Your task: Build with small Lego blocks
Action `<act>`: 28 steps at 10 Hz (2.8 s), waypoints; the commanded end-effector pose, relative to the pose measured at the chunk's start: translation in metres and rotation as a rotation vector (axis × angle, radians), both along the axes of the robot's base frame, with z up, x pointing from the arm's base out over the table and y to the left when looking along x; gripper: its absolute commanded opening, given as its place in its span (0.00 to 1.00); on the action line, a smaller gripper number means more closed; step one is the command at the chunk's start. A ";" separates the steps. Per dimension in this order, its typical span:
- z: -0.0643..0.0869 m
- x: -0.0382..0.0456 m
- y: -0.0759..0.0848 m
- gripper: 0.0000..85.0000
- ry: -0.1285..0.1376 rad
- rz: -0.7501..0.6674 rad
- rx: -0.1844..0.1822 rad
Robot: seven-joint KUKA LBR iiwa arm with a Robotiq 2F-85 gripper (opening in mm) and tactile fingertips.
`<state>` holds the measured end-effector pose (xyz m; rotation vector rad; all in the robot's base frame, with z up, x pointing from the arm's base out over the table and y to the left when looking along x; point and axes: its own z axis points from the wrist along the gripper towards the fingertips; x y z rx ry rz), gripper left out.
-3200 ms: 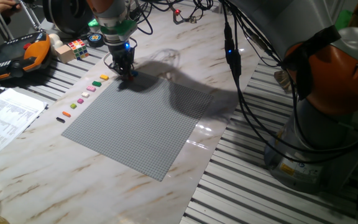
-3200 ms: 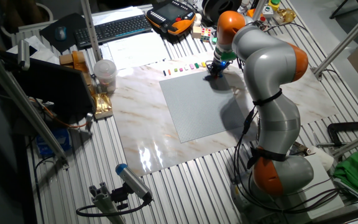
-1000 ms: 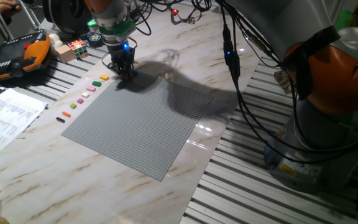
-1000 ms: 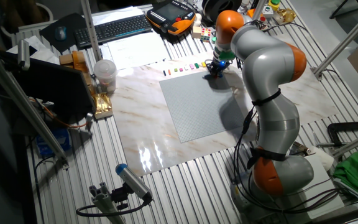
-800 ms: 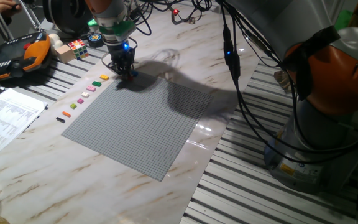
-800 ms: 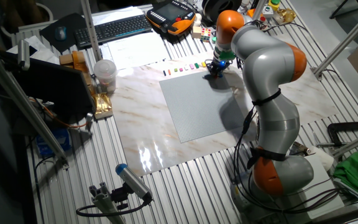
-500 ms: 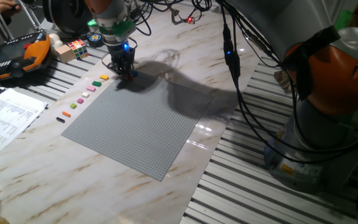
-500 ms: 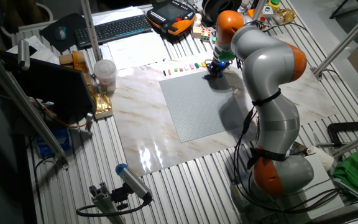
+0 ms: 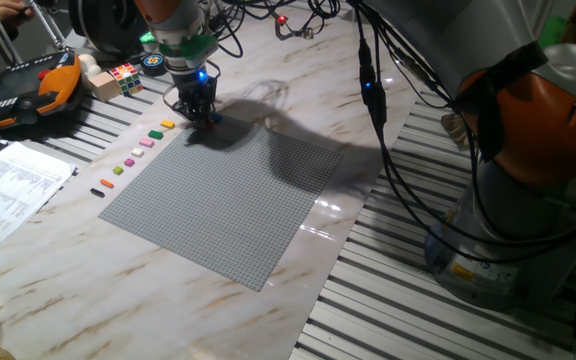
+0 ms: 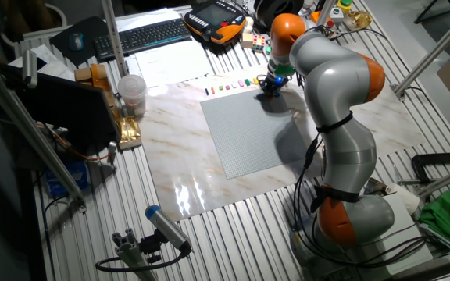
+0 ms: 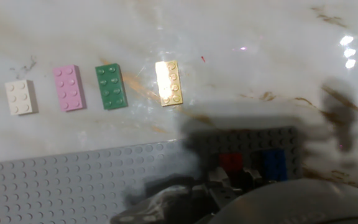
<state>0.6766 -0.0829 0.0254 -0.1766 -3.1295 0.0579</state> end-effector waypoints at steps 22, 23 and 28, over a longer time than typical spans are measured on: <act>0.005 -0.0005 -0.003 0.55 -0.001 -0.017 -0.019; 0.007 -0.0006 -0.002 0.56 0.001 -0.020 -0.024; 0.024 -0.0013 0.005 0.15 0.028 -0.023 -0.015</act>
